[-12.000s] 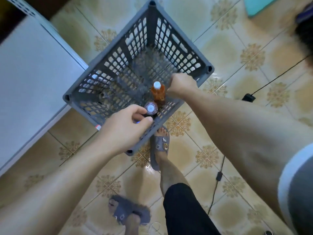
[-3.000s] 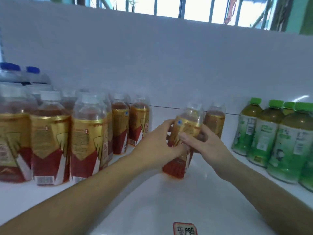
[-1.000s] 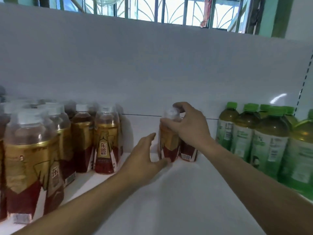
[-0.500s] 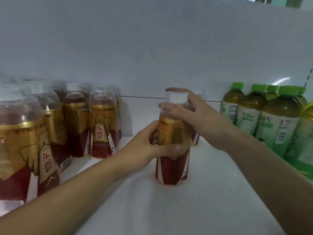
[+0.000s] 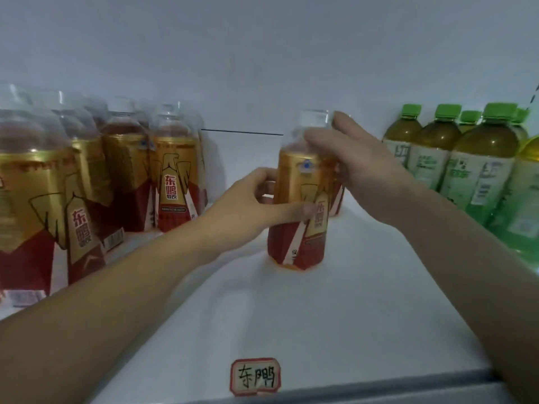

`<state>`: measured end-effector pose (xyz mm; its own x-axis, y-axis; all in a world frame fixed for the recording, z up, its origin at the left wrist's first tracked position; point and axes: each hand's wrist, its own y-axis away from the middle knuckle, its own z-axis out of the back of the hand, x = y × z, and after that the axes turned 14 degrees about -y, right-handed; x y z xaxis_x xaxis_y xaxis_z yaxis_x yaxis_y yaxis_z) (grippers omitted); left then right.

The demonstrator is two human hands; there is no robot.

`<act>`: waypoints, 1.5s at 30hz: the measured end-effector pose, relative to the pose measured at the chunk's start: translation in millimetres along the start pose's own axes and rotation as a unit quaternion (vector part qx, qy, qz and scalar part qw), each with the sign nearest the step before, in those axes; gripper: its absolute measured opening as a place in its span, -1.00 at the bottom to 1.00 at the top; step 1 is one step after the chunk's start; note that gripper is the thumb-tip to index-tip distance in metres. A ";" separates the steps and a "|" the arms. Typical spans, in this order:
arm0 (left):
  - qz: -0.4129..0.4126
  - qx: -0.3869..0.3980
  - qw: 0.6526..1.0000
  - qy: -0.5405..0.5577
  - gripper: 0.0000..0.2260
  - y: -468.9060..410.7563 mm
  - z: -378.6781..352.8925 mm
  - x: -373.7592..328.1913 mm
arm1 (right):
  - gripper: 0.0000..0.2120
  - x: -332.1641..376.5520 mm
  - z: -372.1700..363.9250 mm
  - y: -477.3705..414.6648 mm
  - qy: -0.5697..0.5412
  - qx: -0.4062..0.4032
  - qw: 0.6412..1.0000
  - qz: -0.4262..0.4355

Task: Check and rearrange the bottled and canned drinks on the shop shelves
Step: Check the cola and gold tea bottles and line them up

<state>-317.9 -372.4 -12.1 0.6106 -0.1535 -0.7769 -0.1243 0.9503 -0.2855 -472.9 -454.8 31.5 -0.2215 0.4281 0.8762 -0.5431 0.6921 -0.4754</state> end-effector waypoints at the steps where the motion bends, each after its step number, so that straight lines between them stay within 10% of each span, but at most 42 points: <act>1: -0.003 0.025 1.000 0.002 -0.43 -0.2 4.7 1.7 | -0.67 1.4 3.2 0.3 0.005 0.009 1.000 0.000; 9: 0.010 0.015 0.999 -0.029 -0.42 -2.6 -9.4 1.6 | -0.39 -1.4 2.2 2.9 0.107 -0.014 0.993 0.052; 16: 0.007 0.021 1.000 -0.001 -0.31 -1.4 -8.2 2.9 | -0.69 -3.0 6.6 2.6 0.087 0.016 0.995 0.037; 45: 0.014 -0.005 0.999 0.035 -0.30 -3.9 -15.0 3.3 | -0.53 -0.6 6.7 4.3 0.079 0.038 0.996 0.005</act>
<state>-327.1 -380.6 -21.9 0.5511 -0.1459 -0.8216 -0.1480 0.9519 -0.2683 -480.6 -455.9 29.4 -0.1003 0.5250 0.8451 -0.6027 0.6438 -0.4715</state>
